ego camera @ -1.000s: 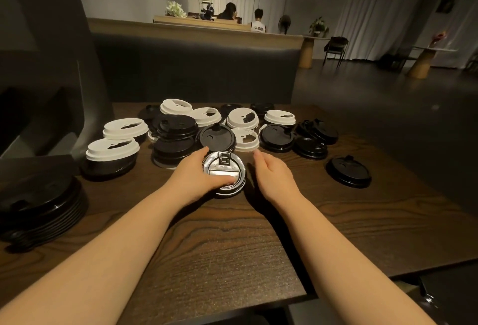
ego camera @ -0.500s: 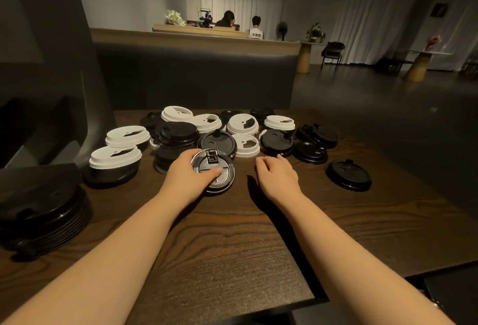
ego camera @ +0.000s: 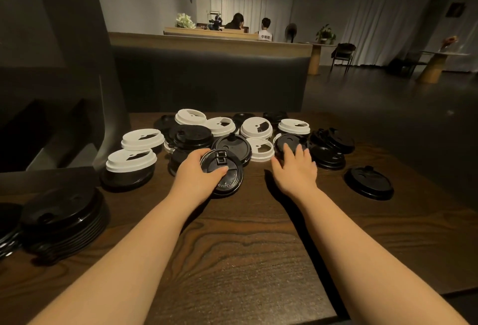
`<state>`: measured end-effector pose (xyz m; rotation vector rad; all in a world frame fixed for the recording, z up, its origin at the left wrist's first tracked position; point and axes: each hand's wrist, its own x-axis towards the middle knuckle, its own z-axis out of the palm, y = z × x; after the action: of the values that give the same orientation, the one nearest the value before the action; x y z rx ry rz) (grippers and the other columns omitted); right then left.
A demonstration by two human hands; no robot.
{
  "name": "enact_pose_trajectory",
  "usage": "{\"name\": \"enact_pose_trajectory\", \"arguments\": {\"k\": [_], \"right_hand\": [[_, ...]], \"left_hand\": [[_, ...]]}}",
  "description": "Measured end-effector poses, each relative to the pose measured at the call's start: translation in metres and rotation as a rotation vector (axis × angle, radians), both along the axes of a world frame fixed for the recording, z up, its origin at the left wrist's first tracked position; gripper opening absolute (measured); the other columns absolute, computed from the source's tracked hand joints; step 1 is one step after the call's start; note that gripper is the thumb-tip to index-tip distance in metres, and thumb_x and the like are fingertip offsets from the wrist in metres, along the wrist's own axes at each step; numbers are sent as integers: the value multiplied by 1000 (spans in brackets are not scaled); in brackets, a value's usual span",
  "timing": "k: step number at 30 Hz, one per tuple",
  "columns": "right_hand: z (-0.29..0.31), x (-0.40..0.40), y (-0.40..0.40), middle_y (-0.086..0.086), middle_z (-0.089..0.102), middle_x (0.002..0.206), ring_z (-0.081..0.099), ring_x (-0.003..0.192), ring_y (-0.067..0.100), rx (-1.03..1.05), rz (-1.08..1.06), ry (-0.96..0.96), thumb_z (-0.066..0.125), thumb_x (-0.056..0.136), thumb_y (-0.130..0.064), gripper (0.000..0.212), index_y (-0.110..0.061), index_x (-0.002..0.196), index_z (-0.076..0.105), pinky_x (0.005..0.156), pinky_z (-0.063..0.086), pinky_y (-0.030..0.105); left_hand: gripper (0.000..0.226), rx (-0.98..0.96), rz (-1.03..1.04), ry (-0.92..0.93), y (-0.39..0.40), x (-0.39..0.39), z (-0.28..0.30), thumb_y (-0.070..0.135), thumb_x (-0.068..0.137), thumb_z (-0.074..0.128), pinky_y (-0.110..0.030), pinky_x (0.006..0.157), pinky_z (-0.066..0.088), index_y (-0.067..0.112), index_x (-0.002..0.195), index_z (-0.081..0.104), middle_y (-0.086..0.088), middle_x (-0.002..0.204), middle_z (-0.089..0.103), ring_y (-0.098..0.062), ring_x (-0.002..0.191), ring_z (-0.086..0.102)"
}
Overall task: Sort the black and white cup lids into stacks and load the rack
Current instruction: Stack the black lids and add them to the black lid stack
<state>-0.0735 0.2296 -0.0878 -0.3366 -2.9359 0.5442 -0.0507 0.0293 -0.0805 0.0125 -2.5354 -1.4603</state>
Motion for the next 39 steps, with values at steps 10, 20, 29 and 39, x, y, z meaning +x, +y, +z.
{"name": "enact_pose_trajectory", "arguments": {"k": [10, 20, 29, 39], "right_hand": [[14, 11, 25, 9, 55, 132, 43, 129, 29, 231, -131, -77, 33, 99, -43, 44, -18, 128, 54, 112, 14, 51], [15, 26, 17, -1, 52, 138, 52, 120, 15, -431, 288, -190, 64, 88, -36, 53, -26, 138, 49, 98, 41, 26], [16, 32, 3, 5, 58, 122, 57, 109, 16, -469, 356, -113, 72, 83, -23, 63, -20, 140, 46, 88, 44, 23], [13, 33, -4, 2, 57, 107, 54, 97, 12, -519, 308, -27, 75, 82, -20, 47, -14, 125, 59, 72, 43, 17]], "left_hand": [[30, 167, -42, -82, -3, -5, -4, 25, 91, 62, -32, 89, 51, 18, 119, 66, 1, 104, 71, -15, 98, 66], [22, 288, -70, -155, -4, 0, -2, 20, 92, 62, -36, 89, 54, 18, 112, 70, -2, 92, 75, -18, 90, 70], [27, 474, -46, -452, 7, 4, 8, 36, 98, 50, -39, 82, 53, 14, 99, 64, -9, 102, 68, -26, 98, 65], [21, 627, -52, -418, 7, 0, 5, 33, 98, 50, -44, 80, 57, 17, 105, 62, -8, 109, 68, -25, 101, 64]]}}
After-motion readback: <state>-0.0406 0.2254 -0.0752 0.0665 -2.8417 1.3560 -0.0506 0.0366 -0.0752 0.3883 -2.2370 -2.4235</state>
